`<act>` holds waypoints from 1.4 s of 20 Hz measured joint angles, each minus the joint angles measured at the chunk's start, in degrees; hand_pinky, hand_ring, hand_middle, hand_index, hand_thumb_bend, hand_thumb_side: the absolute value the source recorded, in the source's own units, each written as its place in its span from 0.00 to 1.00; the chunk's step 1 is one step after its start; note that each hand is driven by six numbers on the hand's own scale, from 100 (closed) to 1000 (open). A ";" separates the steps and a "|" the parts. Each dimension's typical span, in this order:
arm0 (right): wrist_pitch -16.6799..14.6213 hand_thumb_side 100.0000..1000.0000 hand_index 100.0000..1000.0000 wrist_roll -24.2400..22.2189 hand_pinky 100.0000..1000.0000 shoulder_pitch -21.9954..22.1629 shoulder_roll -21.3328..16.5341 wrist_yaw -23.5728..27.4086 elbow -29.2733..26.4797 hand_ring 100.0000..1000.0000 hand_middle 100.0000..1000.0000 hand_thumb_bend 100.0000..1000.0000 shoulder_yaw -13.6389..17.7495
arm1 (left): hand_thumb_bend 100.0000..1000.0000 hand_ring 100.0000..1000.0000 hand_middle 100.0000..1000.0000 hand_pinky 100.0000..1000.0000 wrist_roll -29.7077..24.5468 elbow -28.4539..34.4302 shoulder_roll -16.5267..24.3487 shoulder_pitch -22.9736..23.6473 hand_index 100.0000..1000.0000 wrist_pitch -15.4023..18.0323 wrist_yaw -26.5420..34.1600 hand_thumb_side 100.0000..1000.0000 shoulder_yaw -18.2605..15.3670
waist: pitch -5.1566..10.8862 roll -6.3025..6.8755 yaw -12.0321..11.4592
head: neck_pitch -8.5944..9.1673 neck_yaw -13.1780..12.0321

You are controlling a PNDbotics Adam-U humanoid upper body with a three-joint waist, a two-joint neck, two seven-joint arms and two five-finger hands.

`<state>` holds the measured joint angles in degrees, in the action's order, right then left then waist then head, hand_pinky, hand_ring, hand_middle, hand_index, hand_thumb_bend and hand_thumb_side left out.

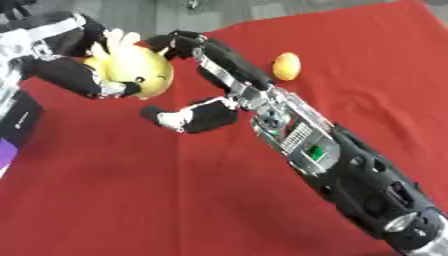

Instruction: Pick up the objects with one hand, pass them to the other hand, and then place them into the box on the other side of the table.

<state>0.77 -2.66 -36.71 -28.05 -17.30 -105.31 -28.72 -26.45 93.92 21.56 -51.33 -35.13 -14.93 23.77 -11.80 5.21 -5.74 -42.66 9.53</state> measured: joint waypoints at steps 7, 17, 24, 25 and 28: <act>0.28 0.32 0.87 -0.11 0.81 -0.07 -0.19 0.00 -0.67 0.76 0.72 0.38 -0.01 | 0.44 0.42 0.31 0.60 2.03 0.57 0.96 0.98 0.46 0.70 0.92 0.00 -0.69 | 0.00 0.00 0.00 | 0.11 0.00; 0.81 0.31 0.86 -0.38 0.80 0.82 -0.20 0.20 -0.83 0.76 0.71 0.35 0.00 | 0.30 0.39 0.27 0.55 5.76 0.75 1.12 1.64 0.44 0.63 2.79 0.00 -2.23 | 0.00 0.00 0.06 | 0.46 -0.12; 0.83 0.32 0.86 -0.40 0.80 1.00 -0.20 0.35 -0.83 0.76 0.71 0.34 0.00 | 0.32 0.28 0.12 0.51 9.63 0.46 1.52 1.94 0.29 3.01 3.76 0.00 -3.01 | 0.00 0.00 0.07 | 0.58 -0.25; 0.84 0.32 0.86 -0.40 0.80 1.00 -0.20 0.40 -0.83 0.76 0.71 0.34 0.00 | 0.31 0.27 0.11 0.51 9.98 0.39 1.52 1.95 0.28 3.31 3.95 0.00 -3.04 | 0.00 0.00 0.08 | 0.64 -0.25; 0.97 0.32 0.86 -0.28 0.80 1.00 -0.20 0.42 -0.83 0.76 0.72 0.34 0.01 | 0.31 0.26 0.10 0.51 10.87 0.14 1.61 2.15 0.27 3.85 4.14 0.00 -3.07 | 0.00 0.00 0.08 | 0.71 -0.25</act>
<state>1.74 -2.94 -35.70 -28.24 -16.88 -106.14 -28.71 -15.58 94.05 23.17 -49.18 -31.28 -10.79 20.70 -11.80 5.21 -5.66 -41.95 9.28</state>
